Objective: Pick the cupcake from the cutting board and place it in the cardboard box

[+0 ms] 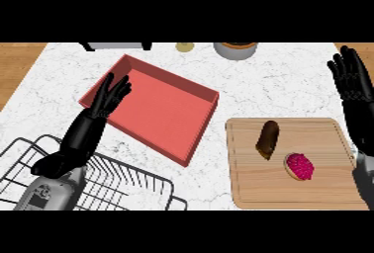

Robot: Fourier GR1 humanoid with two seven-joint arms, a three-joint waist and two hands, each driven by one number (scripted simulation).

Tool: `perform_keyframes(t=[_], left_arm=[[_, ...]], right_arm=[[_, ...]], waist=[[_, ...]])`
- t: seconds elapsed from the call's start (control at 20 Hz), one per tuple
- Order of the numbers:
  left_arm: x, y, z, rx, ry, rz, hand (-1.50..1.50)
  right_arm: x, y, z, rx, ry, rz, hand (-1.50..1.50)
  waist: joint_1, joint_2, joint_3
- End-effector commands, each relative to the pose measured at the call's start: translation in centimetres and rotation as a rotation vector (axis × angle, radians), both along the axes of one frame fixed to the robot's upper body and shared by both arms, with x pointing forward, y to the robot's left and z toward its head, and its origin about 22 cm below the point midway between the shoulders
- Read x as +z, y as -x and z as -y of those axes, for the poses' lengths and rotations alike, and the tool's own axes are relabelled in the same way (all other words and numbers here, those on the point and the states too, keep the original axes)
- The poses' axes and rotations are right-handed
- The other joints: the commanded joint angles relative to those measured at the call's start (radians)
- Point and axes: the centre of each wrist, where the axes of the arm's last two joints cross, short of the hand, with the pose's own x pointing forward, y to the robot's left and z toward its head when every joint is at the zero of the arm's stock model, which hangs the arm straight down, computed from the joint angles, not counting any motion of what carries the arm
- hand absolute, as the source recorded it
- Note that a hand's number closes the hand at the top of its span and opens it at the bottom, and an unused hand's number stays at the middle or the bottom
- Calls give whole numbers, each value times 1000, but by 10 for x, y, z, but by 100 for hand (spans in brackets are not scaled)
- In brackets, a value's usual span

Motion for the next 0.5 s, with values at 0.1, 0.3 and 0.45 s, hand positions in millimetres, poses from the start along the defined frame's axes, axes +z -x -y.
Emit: perform_keyframes(t=[0.1, 0.3, 0.45], left_arm=[[-7, 2, -10, 49, -78, -91, 0], [-12, 2, -9, 62, -71, -177, 0], [-13, 1, -9, 59, -93, -227, 0]], right_arm=[[-47, 34, 11, -165, -30, -245, -150], [-9, 19, 1, -389, -405, 127, -150], [-97, 80, 65, -454, 524, -373, -150]], waist=[[-37, 40, -32], [-139, -47, 17], [-73, 65, -42]])
